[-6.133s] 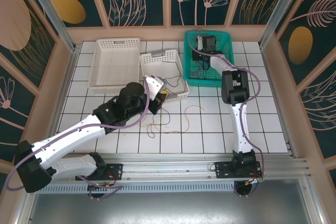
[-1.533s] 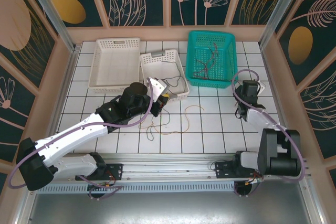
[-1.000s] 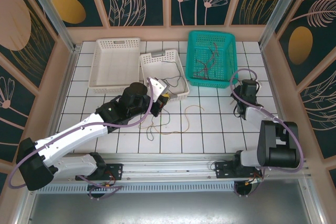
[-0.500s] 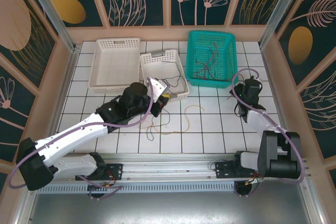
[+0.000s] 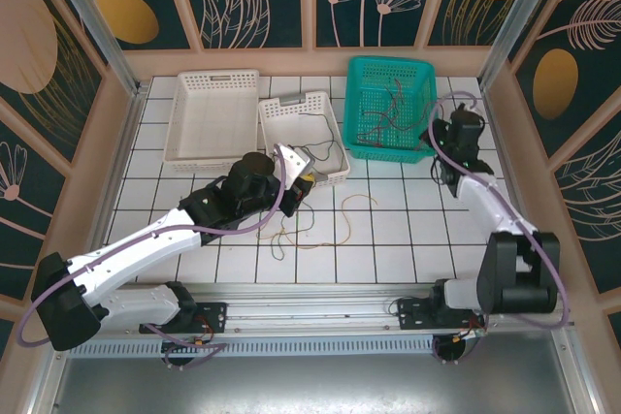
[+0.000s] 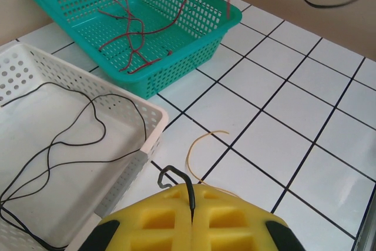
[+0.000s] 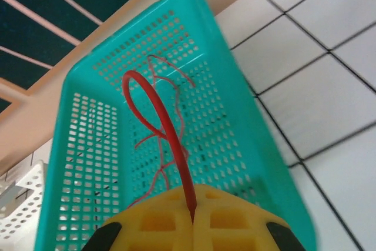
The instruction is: Untangle the cables
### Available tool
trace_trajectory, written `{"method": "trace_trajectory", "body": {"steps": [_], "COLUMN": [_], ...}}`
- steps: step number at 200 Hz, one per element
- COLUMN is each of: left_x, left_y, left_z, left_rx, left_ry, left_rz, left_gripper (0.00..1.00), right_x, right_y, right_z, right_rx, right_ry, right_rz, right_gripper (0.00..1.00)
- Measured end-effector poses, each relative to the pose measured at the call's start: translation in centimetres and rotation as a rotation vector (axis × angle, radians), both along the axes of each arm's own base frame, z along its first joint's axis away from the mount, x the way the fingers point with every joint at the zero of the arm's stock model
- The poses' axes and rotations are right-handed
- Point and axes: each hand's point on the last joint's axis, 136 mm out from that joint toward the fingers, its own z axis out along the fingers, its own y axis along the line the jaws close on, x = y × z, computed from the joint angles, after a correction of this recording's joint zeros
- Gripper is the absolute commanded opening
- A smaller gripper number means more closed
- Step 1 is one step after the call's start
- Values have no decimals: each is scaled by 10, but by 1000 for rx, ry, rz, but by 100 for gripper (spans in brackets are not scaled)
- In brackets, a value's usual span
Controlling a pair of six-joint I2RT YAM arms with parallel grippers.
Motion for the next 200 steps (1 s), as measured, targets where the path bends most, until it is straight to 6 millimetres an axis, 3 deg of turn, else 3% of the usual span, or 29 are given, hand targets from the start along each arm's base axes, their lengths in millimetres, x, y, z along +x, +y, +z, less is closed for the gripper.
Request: {"method": "trace_trajectory", "body": {"steps": [68,123,179,200], "left_x": [0,1,1,1], "left_y": [0,-1,-1,-1], "left_z": [-3,-5,-8,-8], "left_rx": [7,12,19,20], "left_ry": [6,9,16,16], "left_rz": [0,0,0,0], "left_gripper": [0,0,0,0], "right_x": [85,129,138,136], "right_y": [61,81,85,83], "right_z": [-48,-96,-127,-125], "right_rx": [-69,-133,-209,-220], "right_ry": [185,314,442,463], "right_rz": [148,194,207,202], "right_gripper": [0,0,0,16]}}
